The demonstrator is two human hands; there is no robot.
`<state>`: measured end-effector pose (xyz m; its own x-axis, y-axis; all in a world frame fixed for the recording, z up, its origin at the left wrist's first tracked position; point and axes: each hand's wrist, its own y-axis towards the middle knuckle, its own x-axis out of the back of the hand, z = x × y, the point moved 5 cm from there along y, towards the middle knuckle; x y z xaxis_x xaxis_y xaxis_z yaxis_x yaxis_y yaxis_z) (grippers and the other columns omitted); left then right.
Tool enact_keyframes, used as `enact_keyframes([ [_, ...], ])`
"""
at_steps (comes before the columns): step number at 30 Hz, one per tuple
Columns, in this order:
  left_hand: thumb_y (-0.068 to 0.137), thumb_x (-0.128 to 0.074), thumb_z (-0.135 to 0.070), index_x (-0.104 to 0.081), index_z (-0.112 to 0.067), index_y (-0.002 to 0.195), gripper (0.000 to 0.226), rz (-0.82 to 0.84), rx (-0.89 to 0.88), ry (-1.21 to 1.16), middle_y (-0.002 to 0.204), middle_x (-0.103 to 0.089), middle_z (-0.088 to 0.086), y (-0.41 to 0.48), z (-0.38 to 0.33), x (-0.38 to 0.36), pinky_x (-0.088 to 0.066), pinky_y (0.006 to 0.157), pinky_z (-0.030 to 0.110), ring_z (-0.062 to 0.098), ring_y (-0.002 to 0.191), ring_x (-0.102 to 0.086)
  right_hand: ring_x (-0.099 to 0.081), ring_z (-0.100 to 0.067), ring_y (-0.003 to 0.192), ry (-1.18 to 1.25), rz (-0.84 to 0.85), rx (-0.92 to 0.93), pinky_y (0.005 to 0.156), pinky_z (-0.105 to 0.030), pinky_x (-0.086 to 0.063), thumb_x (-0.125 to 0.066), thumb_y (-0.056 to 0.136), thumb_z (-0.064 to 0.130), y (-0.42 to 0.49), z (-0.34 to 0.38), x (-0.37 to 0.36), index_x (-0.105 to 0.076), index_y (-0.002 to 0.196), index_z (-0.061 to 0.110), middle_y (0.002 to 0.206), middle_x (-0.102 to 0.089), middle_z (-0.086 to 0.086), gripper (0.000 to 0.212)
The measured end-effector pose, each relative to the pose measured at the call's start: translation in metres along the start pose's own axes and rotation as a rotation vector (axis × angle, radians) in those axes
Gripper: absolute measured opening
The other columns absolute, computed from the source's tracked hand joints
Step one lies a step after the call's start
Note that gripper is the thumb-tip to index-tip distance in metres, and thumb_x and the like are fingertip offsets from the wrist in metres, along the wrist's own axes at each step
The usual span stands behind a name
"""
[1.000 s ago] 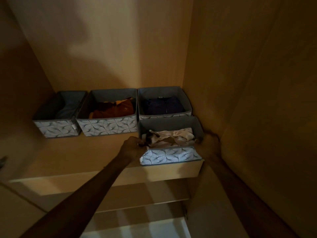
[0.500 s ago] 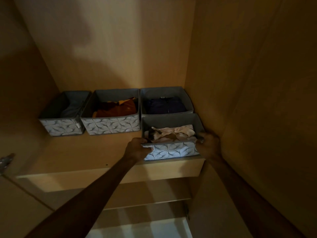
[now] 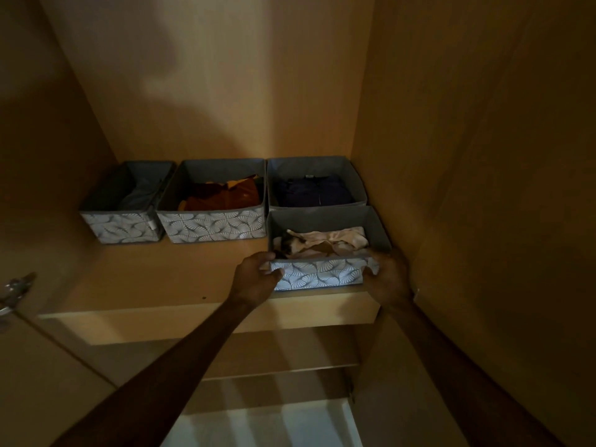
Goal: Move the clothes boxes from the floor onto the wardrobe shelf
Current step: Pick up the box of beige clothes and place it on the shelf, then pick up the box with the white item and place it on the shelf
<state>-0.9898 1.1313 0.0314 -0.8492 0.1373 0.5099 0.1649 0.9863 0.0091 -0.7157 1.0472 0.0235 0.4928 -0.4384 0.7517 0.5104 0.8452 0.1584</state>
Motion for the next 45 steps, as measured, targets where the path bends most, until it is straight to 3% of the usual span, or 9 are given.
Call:
enact_keyframes([
  [2,0.081,-0.073,-0.014,-0.07,-0.012,0.109,0.028,-0.043,-0.001,-0.055,0.105,-0.069,-0.004,-0.014,0.004,0.005,-0.047,0.077,0.006,0.003,0.088,-0.063,-0.044,-0.035,0.13,-0.006,-0.024,0.011,0.11,-0.045,-0.037,-0.061,0.085,0.022,-0.016,0.003,0.0,-0.053,0.134,0.023,0.14,-0.047,-0.018,0.049],
  [6,0.081,-0.069,-0.006,-0.071,-0.024,0.086,0.019,-0.024,0.04,-0.145,0.091,-0.071,-0.011,-0.047,0.029,0.013,-0.05,0.09,0.029,0.011,0.094,-0.066,-0.043,-0.029,0.132,-0.136,-0.048,0.143,0.111,-0.039,-0.033,-0.059,0.086,0.029,-0.055,0.014,-0.012,-0.048,0.138,0.031,0.147,-0.044,-0.009,0.053],
  [9,0.083,-0.07,-0.005,-0.072,-0.018,0.093,0.016,-0.026,0.095,-0.198,0.093,-0.073,-0.002,-0.078,0.058,0.017,-0.052,0.084,0.025,0.014,0.092,-0.068,-0.043,-0.027,0.132,0.037,0.111,0.112,0.108,-0.03,-0.031,-0.061,0.086,0.022,-0.09,0.012,-0.042,-0.05,0.137,0.022,0.142,-0.048,-0.012,0.052],
  [13,0.085,-0.065,0.004,-0.068,0.0,0.103,0.018,-0.053,0.195,-0.264,0.085,-0.069,-0.001,-0.127,0.101,0.018,-0.046,0.064,0.005,-0.009,0.067,-0.063,-0.053,-0.021,0.123,0.143,0.315,0.137,0.104,-0.034,-0.043,-0.061,0.084,0.025,-0.14,0.007,-0.078,-0.052,0.136,0.017,0.132,-0.056,-0.006,0.053],
  [16,0.086,-0.067,0.0,-0.068,-0.006,0.104,0.02,-0.088,0.312,-0.33,0.085,-0.069,0.0,-0.171,0.136,0.023,-0.046,0.06,0.008,-0.004,0.066,-0.063,-0.051,-0.017,0.125,0.165,0.499,0.072,0.103,-0.038,-0.045,-0.065,0.085,0.027,-0.178,0.005,-0.11,-0.046,0.14,0.023,0.138,-0.052,0.0,0.059],
  [20,0.084,-0.07,-0.014,-0.071,-0.018,0.103,0.02,-0.176,0.435,-0.327,0.096,-0.074,0.003,-0.236,0.175,0.039,-0.049,0.078,0.029,0.014,0.083,-0.066,-0.053,-0.017,0.122,0.184,0.731,0.155,0.1,-0.036,-0.047,-0.064,0.087,0.026,-0.221,0.02,-0.141,-0.044,0.142,0.019,0.14,-0.05,-0.001,0.058],
  [31,0.09,-0.064,-0.017,-0.07,-0.018,0.108,0.019,-0.759,0.82,-0.342,0.103,-0.074,0.003,-0.473,0.198,0.035,-0.052,0.087,0.03,0.016,0.091,-0.069,-0.059,-0.011,0.109,0.139,1.329,0.601,0.092,-0.033,-0.052,-0.06,0.089,0.03,-0.343,0.059,-0.182,-0.051,0.136,0.027,0.132,-0.057,0.003,0.048],
  [36,0.09,-0.065,-0.015,-0.07,-0.012,0.111,0.022,-0.949,0.912,-0.382,0.1,-0.074,0.004,-0.553,0.181,0.007,-0.049,0.067,0.022,0.014,0.086,-0.069,-0.061,-0.012,0.106,0.101,1.466,0.709,0.092,-0.034,-0.053,-0.062,0.087,0.03,-0.4,0.054,-0.179,-0.053,0.134,0.029,0.129,-0.06,0.002,0.048],
  [45,0.093,-0.06,-0.02,-0.066,-0.014,0.118,0.026,-1.443,1.098,-0.466,0.105,-0.072,-0.001,-0.785,0.136,-0.075,-0.054,0.082,0.029,0.009,0.093,-0.069,-0.061,-0.007,0.099,-0.027,1.811,1.119,0.091,-0.032,-0.053,-0.062,0.084,0.033,-0.615,0.05,-0.123,-0.055,0.131,0.032,0.119,-0.062,0.007,0.047],
])
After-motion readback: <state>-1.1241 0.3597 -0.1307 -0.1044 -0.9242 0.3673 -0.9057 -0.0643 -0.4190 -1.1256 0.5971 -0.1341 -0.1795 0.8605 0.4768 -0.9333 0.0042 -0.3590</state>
